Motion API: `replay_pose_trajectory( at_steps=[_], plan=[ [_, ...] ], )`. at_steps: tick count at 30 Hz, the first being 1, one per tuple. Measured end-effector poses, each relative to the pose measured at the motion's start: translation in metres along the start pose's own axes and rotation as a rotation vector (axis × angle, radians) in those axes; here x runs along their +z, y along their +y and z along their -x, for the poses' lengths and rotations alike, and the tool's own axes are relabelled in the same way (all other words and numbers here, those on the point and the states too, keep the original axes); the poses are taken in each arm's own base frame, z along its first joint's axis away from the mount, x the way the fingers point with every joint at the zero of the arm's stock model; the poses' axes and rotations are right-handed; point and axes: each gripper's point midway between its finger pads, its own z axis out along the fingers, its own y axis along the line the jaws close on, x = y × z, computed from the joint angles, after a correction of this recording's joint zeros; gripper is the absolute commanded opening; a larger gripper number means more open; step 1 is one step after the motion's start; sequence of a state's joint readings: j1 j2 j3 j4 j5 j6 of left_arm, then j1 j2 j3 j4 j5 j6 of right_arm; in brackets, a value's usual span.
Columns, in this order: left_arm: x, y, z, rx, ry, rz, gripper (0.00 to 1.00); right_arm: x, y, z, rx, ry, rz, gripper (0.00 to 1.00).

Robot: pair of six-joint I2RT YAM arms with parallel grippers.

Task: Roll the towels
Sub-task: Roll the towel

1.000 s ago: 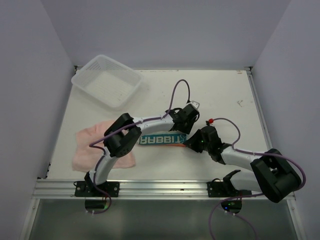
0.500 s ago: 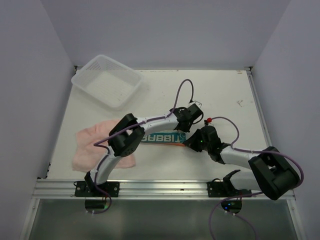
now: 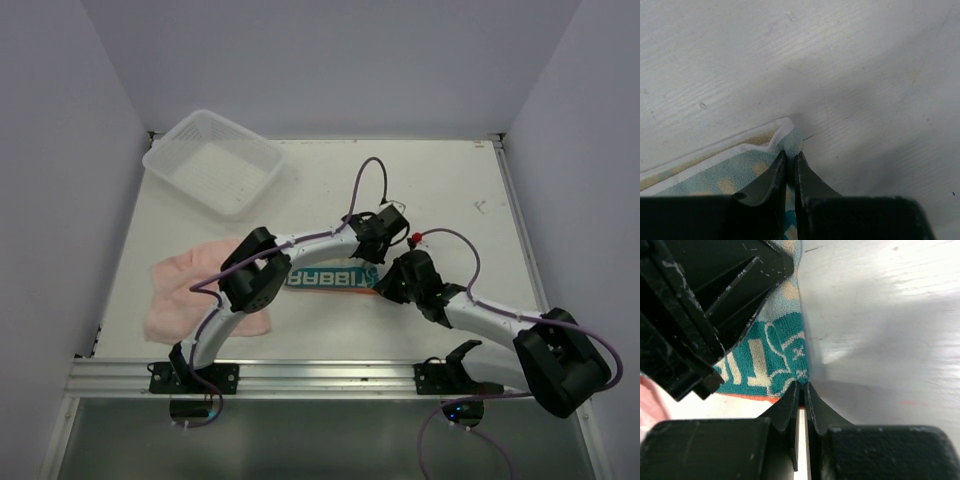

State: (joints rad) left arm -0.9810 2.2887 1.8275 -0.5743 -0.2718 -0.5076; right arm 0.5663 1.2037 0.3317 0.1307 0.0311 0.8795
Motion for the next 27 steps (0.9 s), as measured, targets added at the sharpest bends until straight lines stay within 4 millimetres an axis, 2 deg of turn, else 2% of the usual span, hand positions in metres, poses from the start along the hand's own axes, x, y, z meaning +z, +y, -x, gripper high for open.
replay_pose_trajectory(
  at_steps=[4, 10, 18, 27],
  plan=[
    [0.001, -0.006, 0.003, -0.048, 0.002, -0.048, 0.08, -0.009, -0.005, 0.006, -0.054, -0.018, -0.050, 0.00],
    [-0.005, -0.003, 0.008, -0.129, -0.008, -0.122, 0.08, -0.018, 0.000, 0.013, -0.138, -0.030, -0.086, 0.00],
    [-0.022, -0.003, 0.035, -0.184, -0.063, -0.217, 0.08, -0.028, 0.011, 0.031, -0.243, -0.089, -0.155, 0.00],
    [-0.024, -0.007, 0.036, -0.217, -0.075, -0.288, 0.08, -0.041, 0.010, 0.041, -0.357, -0.128, -0.270, 0.00]
  ],
)
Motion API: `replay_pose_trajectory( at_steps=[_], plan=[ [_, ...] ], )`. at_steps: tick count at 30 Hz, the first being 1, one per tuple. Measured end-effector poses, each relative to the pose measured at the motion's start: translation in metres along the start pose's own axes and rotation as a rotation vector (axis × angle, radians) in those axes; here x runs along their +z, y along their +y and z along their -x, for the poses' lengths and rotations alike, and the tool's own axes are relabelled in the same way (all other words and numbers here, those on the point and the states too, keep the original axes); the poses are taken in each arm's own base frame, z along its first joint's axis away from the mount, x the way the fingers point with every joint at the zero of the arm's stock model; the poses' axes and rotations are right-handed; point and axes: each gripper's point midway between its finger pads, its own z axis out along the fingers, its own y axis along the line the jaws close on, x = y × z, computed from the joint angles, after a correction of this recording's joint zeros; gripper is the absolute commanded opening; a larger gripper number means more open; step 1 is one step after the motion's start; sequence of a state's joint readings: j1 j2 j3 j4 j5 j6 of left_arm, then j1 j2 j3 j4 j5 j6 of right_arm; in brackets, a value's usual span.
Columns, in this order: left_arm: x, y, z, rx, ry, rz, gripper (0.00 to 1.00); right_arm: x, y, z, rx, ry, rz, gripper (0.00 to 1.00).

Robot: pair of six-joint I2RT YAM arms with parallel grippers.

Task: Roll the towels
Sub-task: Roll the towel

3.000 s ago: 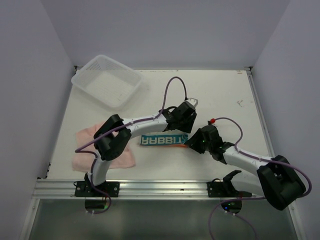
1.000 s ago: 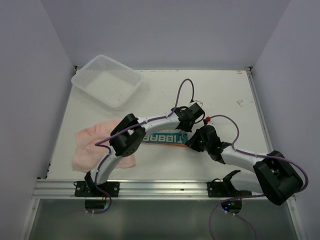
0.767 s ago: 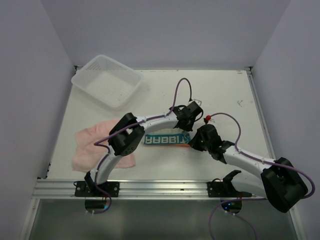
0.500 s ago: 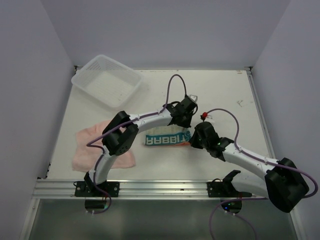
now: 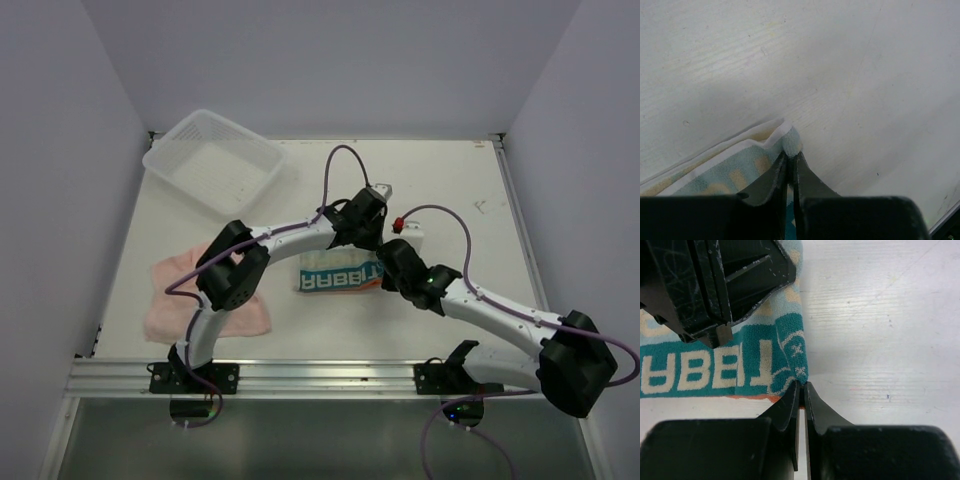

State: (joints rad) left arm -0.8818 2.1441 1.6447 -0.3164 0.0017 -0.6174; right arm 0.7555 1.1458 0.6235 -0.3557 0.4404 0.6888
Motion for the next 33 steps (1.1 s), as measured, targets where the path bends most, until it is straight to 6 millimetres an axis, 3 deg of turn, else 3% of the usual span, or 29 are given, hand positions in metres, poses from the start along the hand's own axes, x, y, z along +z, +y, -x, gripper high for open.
replay_pose_trajectory(
  at_steps=[9, 12, 22, 33],
  plan=[
    [0.001, -0.008, 0.003, -0.021, -0.016, -0.066, 0.00, -0.002, -0.011, 0.002, -0.061, -0.006, -0.072, 0.00],
    [0.001, -0.006, 0.001, -0.034, -0.008, -0.079, 0.00, -0.002, -0.009, 0.001, -0.063, -0.005, -0.064, 0.12],
    [0.004, 0.013, 0.007, -0.070, -0.039, -0.069, 0.00, -0.007, -0.012, -0.002, -0.053, 0.004, -0.056, 0.37],
    [0.000, 0.018, 0.010, -0.085, -0.052, -0.065, 0.00, 0.001, -0.008, 0.005, 0.029, 0.013, -0.001, 0.47]
  ],
)
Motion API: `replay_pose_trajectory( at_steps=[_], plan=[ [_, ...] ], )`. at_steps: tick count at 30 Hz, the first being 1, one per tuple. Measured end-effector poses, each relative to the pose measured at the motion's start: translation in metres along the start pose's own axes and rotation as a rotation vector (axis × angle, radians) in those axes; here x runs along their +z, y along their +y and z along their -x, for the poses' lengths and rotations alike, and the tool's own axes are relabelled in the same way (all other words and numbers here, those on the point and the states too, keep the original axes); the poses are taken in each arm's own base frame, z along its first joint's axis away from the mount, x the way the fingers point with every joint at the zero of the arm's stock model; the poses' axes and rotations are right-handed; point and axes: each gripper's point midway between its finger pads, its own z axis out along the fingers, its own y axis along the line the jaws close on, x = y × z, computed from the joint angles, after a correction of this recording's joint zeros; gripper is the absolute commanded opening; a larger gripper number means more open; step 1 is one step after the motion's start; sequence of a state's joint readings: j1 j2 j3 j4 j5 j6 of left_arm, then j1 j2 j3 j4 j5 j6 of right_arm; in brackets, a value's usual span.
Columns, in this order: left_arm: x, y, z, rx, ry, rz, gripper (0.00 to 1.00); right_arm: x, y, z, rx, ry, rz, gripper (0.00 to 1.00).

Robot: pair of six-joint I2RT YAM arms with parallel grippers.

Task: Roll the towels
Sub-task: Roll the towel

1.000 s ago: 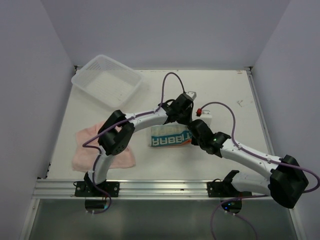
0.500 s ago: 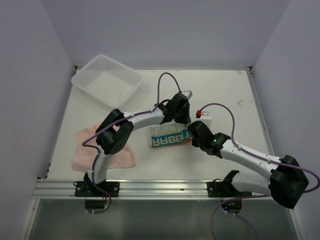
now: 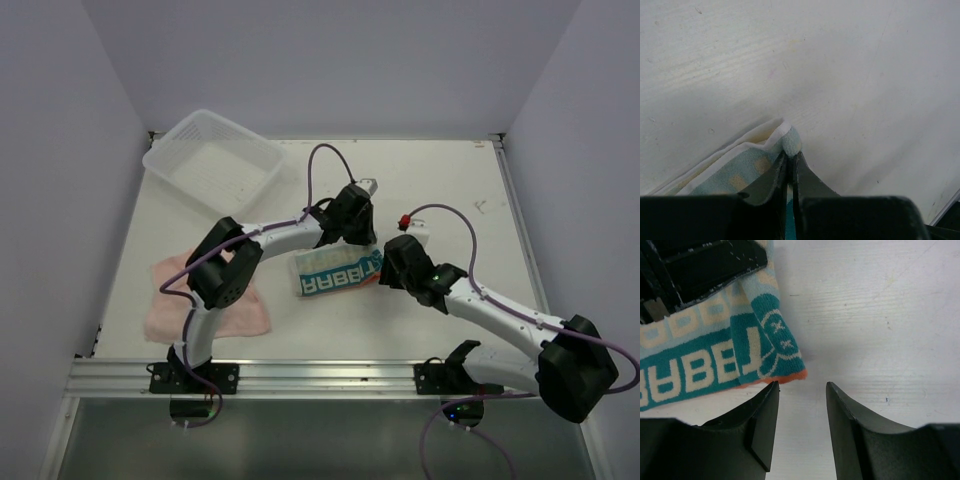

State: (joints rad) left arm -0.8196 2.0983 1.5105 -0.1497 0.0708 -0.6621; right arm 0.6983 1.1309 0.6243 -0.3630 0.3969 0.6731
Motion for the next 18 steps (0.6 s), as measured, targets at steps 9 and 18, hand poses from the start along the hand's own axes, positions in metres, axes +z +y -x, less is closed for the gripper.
replay_pose_trajectory(
  at_steps=[9, 18],
  plan=[
    [-0.003, -0.002, 0.003, 0.000, -0.006, -0.004, 0.00, 0.011, 0.006, 0.019, 0.097, -0.022, 0.070, 0.47],
    [-0.006, -0.004, 0.005, 0.001, -0.012, -0.009, 0.00, 0.027, 0.010, 0.003, 0.098, 0.029, 0.095, 0.36]
  ],
)
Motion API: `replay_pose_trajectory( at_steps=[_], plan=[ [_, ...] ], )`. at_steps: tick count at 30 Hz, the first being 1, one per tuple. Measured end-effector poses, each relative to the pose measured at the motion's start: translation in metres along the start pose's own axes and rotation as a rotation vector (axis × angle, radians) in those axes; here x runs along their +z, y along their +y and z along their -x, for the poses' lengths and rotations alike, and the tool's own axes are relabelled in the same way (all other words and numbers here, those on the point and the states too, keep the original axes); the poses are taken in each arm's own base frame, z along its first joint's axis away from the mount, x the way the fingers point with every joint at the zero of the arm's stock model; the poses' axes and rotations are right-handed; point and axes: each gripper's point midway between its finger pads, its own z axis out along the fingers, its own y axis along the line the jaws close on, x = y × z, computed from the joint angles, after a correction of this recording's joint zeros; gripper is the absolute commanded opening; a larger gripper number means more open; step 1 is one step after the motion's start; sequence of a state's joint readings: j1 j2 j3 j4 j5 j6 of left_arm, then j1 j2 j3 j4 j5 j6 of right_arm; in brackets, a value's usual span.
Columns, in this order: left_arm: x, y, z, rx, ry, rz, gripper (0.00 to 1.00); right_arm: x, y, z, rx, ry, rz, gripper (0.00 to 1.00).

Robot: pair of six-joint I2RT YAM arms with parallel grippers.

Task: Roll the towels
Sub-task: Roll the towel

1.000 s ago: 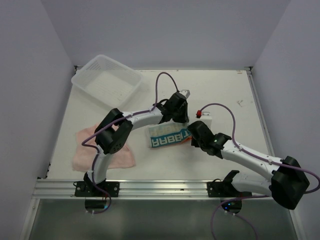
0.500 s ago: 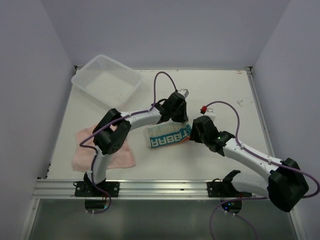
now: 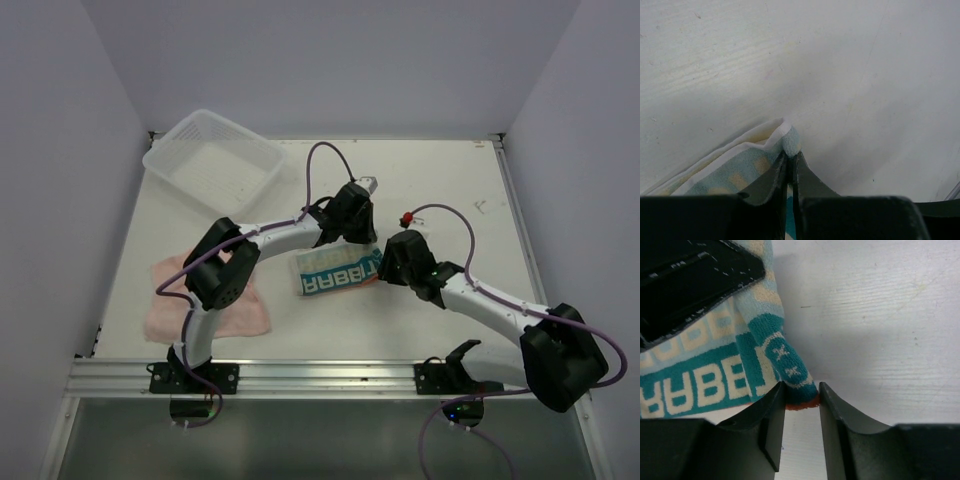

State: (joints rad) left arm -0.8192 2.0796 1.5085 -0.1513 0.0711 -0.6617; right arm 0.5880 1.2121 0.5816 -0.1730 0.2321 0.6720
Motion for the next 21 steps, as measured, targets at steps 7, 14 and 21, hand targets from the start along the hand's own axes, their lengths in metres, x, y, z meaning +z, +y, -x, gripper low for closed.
replay_pose_trajectory(
  at_steps=[7, 14, 21],
  plan=[
    [0.000, 0.000, 0.000, 0.001, 0.001, 0.000, 0.00, 0.002, -0.006, -0.004, -0.024, -0.002, -0.012, 0.08],
    [0.000, -0.001, -0.001, 0.001, 0.004, -0.005, 0.00, 0.004, -0.012, -0.007, -0.069, -0.009, -0.023, 0.00],
    [0.000, -0.007, -0.004, 0.007, 0.009, -0.016, 0.00, 0.005, -0.018, -0.013, -0.133, -0.031, -0.053, 0.00]
  ],
)
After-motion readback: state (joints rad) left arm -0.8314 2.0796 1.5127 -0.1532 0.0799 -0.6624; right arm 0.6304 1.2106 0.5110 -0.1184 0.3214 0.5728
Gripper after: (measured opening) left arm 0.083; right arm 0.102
